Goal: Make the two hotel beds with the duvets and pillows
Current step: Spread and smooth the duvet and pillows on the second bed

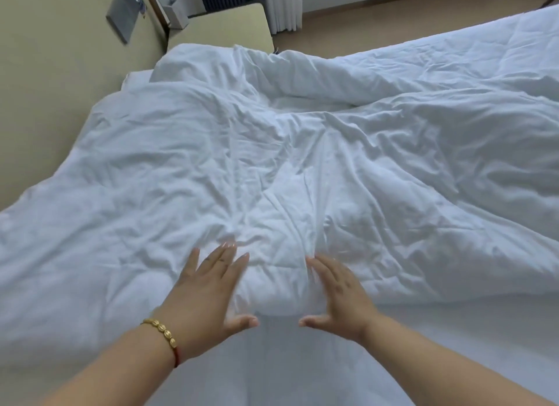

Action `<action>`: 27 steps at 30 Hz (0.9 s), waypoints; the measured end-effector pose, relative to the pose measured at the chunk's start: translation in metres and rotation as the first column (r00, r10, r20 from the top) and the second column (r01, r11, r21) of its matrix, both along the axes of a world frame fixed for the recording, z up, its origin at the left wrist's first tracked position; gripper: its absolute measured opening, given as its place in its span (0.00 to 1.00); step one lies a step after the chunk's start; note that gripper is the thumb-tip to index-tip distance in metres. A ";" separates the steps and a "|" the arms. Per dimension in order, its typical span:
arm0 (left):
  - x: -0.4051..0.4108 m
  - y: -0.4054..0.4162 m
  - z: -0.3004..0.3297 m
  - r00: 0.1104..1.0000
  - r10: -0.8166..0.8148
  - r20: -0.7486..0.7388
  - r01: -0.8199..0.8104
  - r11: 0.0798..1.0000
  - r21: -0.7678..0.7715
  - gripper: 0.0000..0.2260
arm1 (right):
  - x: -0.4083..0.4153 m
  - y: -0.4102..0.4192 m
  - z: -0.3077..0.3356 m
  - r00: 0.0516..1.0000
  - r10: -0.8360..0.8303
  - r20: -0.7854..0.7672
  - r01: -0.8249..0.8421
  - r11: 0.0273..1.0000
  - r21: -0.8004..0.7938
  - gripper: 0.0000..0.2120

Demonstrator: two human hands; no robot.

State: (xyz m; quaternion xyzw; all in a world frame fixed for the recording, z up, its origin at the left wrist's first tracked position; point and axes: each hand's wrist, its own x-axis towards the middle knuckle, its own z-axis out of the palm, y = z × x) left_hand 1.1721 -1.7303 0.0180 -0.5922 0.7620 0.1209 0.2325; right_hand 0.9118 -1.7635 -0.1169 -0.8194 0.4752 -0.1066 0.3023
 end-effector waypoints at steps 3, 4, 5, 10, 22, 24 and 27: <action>0.018 0.033 -0.001 1.000 0.028 0.009 -0.028 1.000 0.008 0.50 | 0.031 0.008 -0.005 0.995 0.041 -0.095 -0.054 0.989 -0.139 0.55; 0.026 0.047 -0.001 0.999 0.049 0.018 -0.049 0.999 -0.006 0.52 | 0.038 0.005 -0.007 0.993 0.031 -0.114 -0.052 0.981 -0.187 0.52; 0.035 0.059 0.002 0.995 0.091 0.042 -0.090 0.996 -0.014 0.54 | 0.044 0.000 -0.008 0.993 0.024 -0.113 -0.050 0.973 -0.226 0.46; 0.095 0.082 0.009 0.980 0.180 0.085 -0.153 0.955 -0.255 0.48 | 0.045 -0.024 0.015 0.990 0.103 -0.094 -0.114 0.985 -0.127 0.08; 0.138 0.095 0.113 0.968 0.249 0.020 -0.249 0.968 0.014 0.04 | 0.024 0.039 0.124 0.983 0.183 0.005 -0.162 0.859 0.486 0.16; 0.130 0.100 0.117 0.973 0.198 0.117 -0.218 0.955 0.200 0.05 | 0.021 0.057 0.128 0.982 0.188 0.017 -0.160 0.783 0.601 0.17; 0.091 0.078 0.122 0.956 0.291 0.028 -0.265 0.824 0.501 0.23 | 0.015 0.067 0.123 0.946 0.310 -0.094 -0.173 0.730 0.661 0.10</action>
